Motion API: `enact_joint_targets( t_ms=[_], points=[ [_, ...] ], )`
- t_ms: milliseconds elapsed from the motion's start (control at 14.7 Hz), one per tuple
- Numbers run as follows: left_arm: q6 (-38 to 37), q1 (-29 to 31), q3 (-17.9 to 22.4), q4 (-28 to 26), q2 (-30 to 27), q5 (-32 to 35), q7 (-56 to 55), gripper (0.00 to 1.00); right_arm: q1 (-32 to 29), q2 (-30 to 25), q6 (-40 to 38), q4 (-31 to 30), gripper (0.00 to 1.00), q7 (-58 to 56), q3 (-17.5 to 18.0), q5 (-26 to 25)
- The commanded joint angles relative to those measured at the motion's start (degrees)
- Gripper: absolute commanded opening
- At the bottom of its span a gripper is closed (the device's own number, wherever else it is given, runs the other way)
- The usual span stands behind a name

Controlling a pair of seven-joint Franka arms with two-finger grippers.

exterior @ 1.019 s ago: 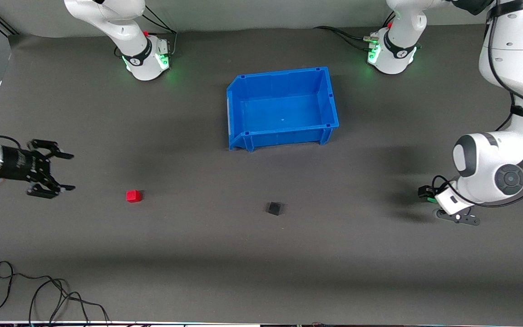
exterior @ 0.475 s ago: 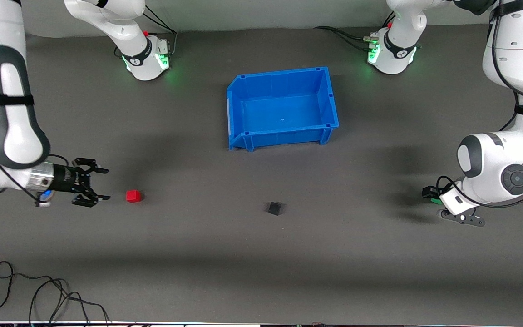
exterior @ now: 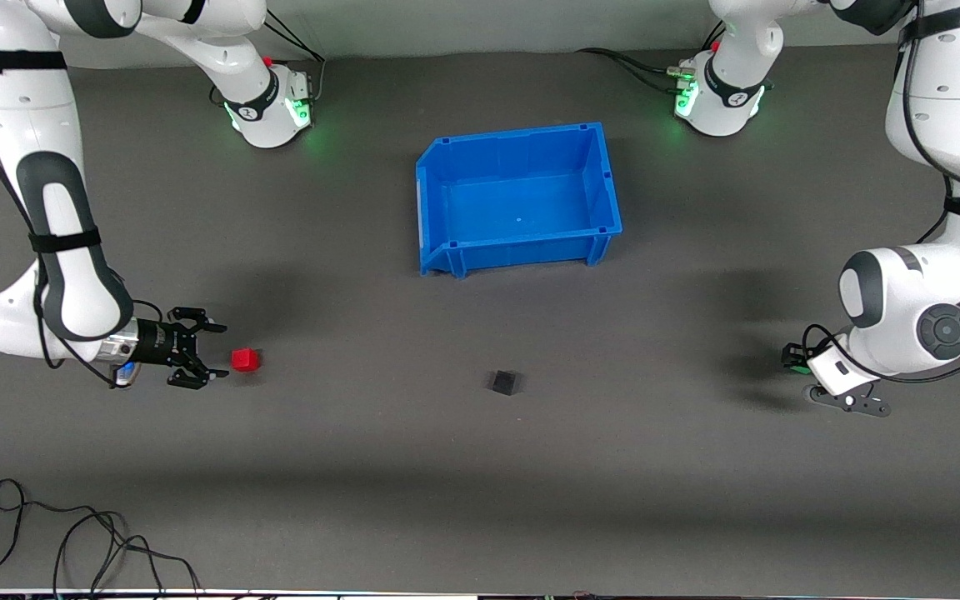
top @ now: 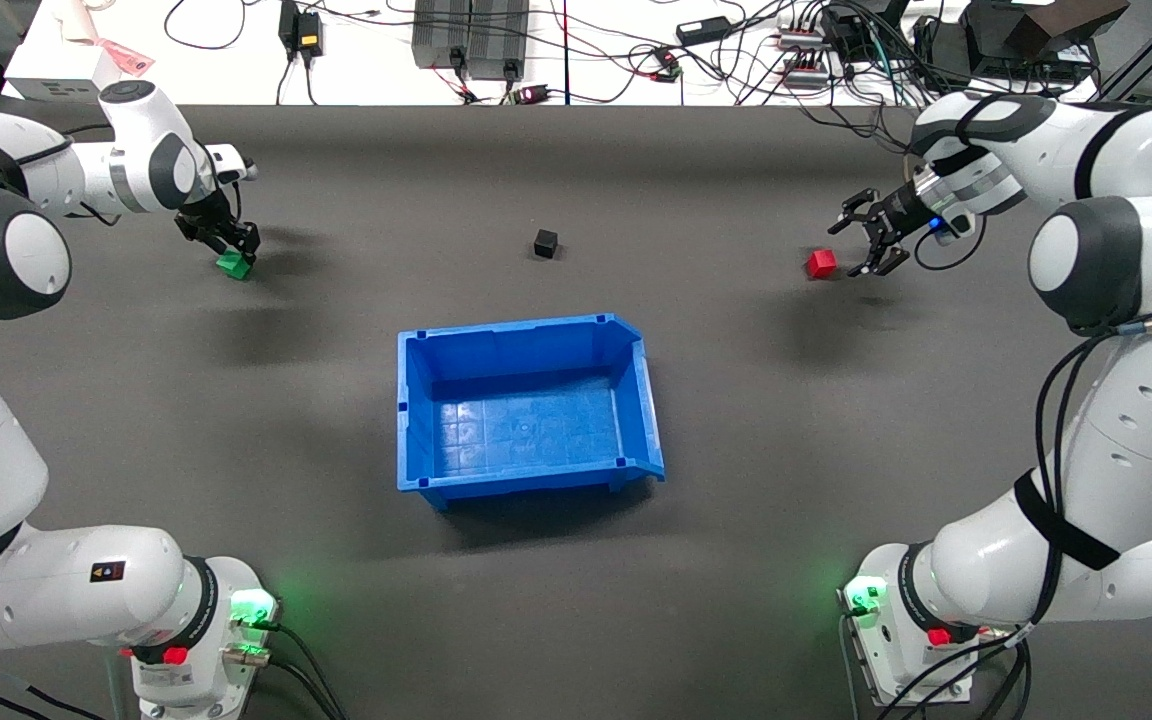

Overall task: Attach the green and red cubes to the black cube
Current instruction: 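Grasp the green cube with the left gripper while the right gripper reaches the red cube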

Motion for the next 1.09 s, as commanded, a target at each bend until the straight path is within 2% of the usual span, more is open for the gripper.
enact_joint_targets(
  t_ms=[0, 204, 272, 407, 475, 543, 611, 815, 1019],
  points=[
    [0.03, 0.48, -0.18, 0.77, 0.74, 0.76, 0.79, 0.35, 0.17, 2.47, 1.33, 0.93, 1.00, -3.01, -0.15, 2.83],
    [-0.68, 0.48, -0.18, 2.00, 0.65, 0.76, 0.00, 0.18, 0.61, 3.09, 1.77, 1.02, 1.00, -3.01, -0.15, 3.80],
    [-0.85, 0.48, -0.18, 2.17, 0.47, 0.32, 0.00, 0.17, 0.61, 3.18, 1.95, 1.02, 0.94, -3.01, -0.15, 4.06],
    [-2.60, 0.48, -0.18, 3.49, 0.38, -0.30, -0.44, 0.14, 0.52, 3.18, 1.95, 1.02, 0.65, -3.01, -0.15, 4.07],
    [-4.27, 0.39, -0.27, 4.63, 0.38, -0.30, -1.75, 0.13, 0.52, 3.18, 1.95, 1.02, 0.47, -3.01, -0.15, 4.07],
    [-6.11, 0.05, -0.44, 5.68, 0.38, -0.39, -5.07, 0.10, 0.52, 3.18, 1.95, 1.02, 0.34, -3.01, -0.15, 3.98],
    [-7.43, -0.57, -0.71, 6.74, 0.38, -1.17, -11.71, 0.10, 0.52, 3.18, 1.86, 1.02, 0.28, -3.01, -0.15, 4.06],
    [-7.89, -4.25, -0.97, 9.38, 1.26, -4.15, -29.21, 0.09, 0.78, 2.74, 1.08, 2.42, 0.23, -1.79, -0.07, 3.98],
    [-8.24, -5.67, -1.67, 12.80, 2.49, -8.63, -39.96, 0.08, 3.05, 1.86, -0.85, 5.76, 0.18, 4.87, 0.55, 3.98]
  ],
)
